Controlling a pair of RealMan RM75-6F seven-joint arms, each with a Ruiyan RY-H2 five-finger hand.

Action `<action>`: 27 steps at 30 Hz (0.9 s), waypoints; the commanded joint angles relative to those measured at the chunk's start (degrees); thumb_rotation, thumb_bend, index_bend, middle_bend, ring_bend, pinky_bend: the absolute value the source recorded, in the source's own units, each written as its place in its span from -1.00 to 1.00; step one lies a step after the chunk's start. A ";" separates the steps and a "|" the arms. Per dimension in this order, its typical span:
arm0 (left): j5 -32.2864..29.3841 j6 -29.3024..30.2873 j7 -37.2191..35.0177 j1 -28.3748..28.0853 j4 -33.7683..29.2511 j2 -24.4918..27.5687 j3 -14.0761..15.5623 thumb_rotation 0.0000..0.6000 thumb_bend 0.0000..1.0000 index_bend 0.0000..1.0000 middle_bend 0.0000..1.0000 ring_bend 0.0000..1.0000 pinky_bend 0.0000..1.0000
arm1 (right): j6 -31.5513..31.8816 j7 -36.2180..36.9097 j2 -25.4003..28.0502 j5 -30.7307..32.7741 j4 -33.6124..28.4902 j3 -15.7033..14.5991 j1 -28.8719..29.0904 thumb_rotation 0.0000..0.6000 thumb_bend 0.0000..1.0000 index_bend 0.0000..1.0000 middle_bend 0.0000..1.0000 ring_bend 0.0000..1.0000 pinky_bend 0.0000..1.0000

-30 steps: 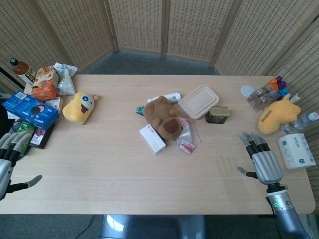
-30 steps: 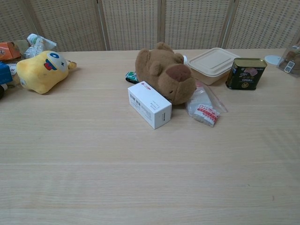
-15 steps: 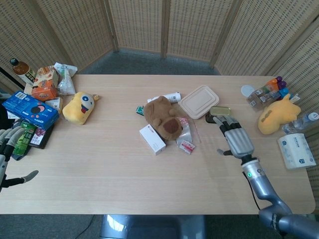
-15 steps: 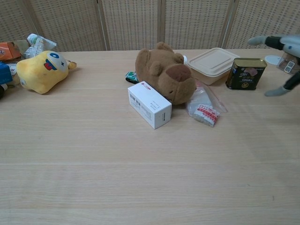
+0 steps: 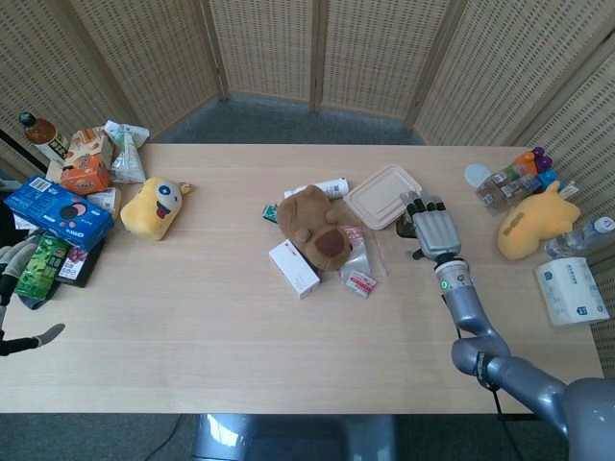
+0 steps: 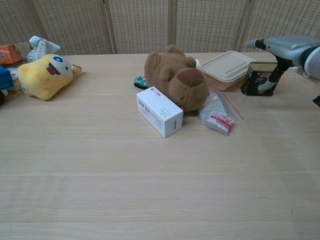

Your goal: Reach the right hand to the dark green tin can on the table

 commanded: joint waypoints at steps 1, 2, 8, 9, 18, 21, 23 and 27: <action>-0.85 -0.50 0.41 -0.19 0.50 -0.28 -0.22 1.00 -1.00 -1.00 -1.00 -1.00 -1.00 | -2.98 1.26 -2.74 0.92 6.27 0.12 2.43 1.00 -1.00 -1.00 -1.00 -1.00 -1.00; -1.25 -0.72 0.65 -0.27 0.66 -0.42 -0.28 1.00 -1.00 -1.00 -1.00 -1.00 -1.00 | -3.61 2.09 -3.28 0.81 7.98 0.09 2.94 1.00 -1.00 -1.00 -1.00 -1.00 -1.00; -2.58 -1.10 1.94 -0.45 1.10 -1.05 -0.60 1.00 -1.00 -1.00 -1.00 -1.00 -1.00 | -6.24 6.15 -5.46 -0.51 15.85 -0.47 5.18 1.00 -1.00 -1.00 -1.00 -1.00 -1.00; -2.75 -1.20 2.16 -0.49 1.14 -1.19 -0.63 1.00 -1.00 -1.00 -1.00 -1.00 -1.00 | -6.64 6.82 -5.76 -0.70 16.76 -0.62 5.36 1.00 -1.00 -1.00 -1.00 -1.00 -1.00; -3.95 -1.59 3.04 -0.64 1.64 -1.96 -0.93 1.00 -1.00 -1.00 -1.00 -1.00 -1.00 | -6.95 16.04 -9.63 -5.53 24.17 -3.75 5.76 1.00 -1.00 -1.00 -0.99 -1.00 -1.00; -4.24 -1.40 2.90 -0.52 1.74 -1.82 -1.10 1.00 -1.00 -1.00 -1.00 -1.00 -1.00 | -6.63 18.53 -11.35 -6.52 26.55 -4.24 6.04 1.00 -1.00 -0.84 -0.63 -0.72 -0.73; -4.41 -1.33 2.72 -0.49 1.85 -1.81 -1.22 1.00 -1.00 -1.00 -1.00 -1.00 -1.00 | -7.14 20.48 -12.32 -6.74 27.86 -4.27 6.22 1.00 -1.00 -0.61 -0.34 -0.40 -0.47; -4.55 -1.34 2.53 -0.45 2.11 -1.83 -1.30 1.00 -1.00 -1.00 -1.00 -1.00 -1.00 | -7.85 22.67 -13.68 -7.36 30.57 -4.67 6.40 1.00 -0.96 -0.41 -0.10 -0.05 -0.11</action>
